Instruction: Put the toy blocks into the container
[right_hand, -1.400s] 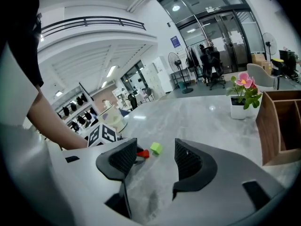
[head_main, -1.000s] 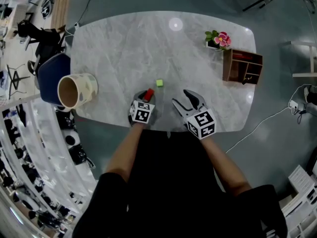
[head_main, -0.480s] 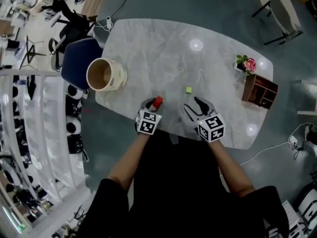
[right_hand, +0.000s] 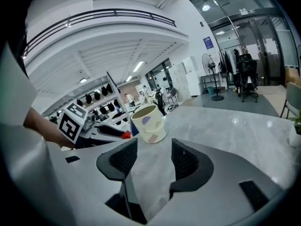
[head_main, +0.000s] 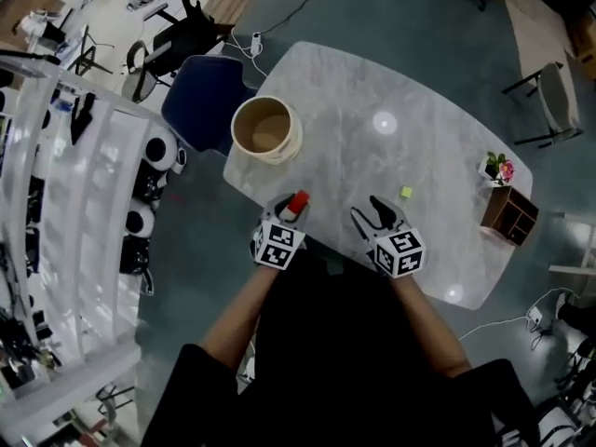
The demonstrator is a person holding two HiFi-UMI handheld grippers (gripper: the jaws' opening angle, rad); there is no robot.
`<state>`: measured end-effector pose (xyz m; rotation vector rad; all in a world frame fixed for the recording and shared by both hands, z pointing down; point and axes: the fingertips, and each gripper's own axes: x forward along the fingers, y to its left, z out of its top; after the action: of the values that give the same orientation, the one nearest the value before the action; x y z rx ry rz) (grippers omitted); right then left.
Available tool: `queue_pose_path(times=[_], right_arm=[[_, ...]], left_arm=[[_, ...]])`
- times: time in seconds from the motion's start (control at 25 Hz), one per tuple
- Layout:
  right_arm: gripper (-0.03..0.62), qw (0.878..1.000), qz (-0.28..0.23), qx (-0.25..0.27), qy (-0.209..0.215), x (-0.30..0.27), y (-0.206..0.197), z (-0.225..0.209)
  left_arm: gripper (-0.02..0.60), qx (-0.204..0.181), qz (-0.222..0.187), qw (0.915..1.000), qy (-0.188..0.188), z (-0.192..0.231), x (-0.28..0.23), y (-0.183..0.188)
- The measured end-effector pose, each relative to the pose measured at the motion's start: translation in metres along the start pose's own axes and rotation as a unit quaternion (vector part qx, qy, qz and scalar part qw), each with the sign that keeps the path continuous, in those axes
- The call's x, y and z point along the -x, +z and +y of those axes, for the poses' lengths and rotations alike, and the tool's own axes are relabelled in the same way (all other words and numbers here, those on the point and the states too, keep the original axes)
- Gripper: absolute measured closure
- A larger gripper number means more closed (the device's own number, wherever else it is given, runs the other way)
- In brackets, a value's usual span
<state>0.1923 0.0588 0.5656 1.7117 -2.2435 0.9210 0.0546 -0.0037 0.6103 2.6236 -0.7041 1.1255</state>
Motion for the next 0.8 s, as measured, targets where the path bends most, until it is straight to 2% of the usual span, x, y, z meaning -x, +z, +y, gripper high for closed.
queue_pose_path(times=[0.16,0.28,0.48,0.8], right_arm=[[0.376,1.000,0.004,-0.001,0.002,-0.027,0.004,0.043],[0.376,1.000,0.013,0.018,0.003,-0.046,0.007,0.069],[0.376,0.999,0.014,0.035,-0.004,-0.077,0.021,0.106],[0.376,0.998,0.021,0.055,0.001,-0.101,0.028,0.153]], left_arm=[[0.445,0.034,-0.052,0.9981,0.003,0.038,0.038,0.001],[0.445,0.051,-0.075,0.9958,0.010,0.066,0.060,-0.002],[0.445,0.049,-0.108,0.9928,0.018,0.108,0.091,-0.003],[0.445,0.026,-0.139,0.9899,0.009,0.140,0.118,-0.003]])
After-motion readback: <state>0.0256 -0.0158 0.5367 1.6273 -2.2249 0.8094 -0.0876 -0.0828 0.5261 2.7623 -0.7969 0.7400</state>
